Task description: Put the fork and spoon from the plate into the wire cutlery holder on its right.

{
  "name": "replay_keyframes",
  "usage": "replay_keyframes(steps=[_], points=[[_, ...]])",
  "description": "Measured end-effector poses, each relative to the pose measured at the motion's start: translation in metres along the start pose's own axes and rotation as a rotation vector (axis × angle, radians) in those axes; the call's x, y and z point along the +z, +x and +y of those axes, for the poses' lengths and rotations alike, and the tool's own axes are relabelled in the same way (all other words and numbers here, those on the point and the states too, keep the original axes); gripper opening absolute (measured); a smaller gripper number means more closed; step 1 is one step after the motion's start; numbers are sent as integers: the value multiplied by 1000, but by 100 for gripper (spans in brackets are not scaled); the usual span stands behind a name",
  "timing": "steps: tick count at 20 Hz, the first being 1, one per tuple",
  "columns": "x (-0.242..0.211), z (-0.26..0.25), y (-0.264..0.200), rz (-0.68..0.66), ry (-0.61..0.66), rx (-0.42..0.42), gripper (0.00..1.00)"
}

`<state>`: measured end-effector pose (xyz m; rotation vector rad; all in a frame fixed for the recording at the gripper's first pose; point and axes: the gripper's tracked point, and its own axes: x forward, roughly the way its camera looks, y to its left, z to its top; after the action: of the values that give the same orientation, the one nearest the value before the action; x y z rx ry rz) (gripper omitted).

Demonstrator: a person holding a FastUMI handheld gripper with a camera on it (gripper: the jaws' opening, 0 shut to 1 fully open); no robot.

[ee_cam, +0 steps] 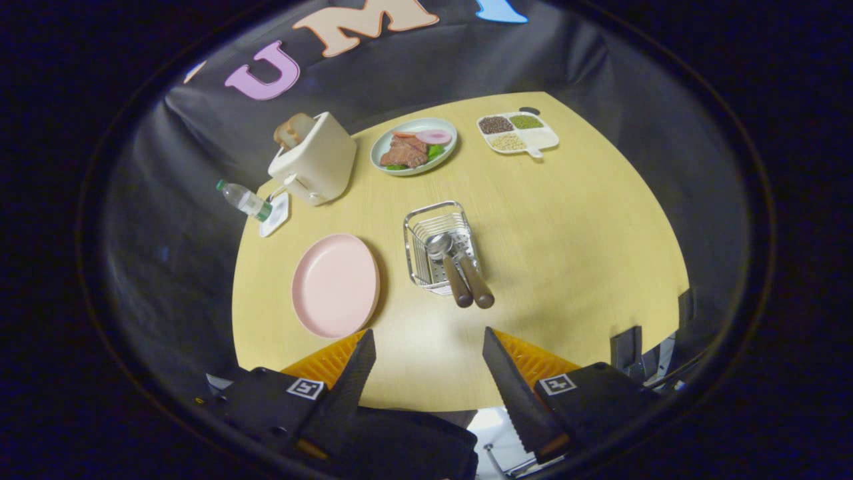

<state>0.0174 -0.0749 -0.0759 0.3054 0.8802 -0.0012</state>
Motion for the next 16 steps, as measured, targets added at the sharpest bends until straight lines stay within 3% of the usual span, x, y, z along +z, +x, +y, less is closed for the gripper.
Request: replay_keyframes(steps=[7,16], points=[[10,26,-24,-166,56,79,100],[50,86,-68,-538,-64,173,100]])
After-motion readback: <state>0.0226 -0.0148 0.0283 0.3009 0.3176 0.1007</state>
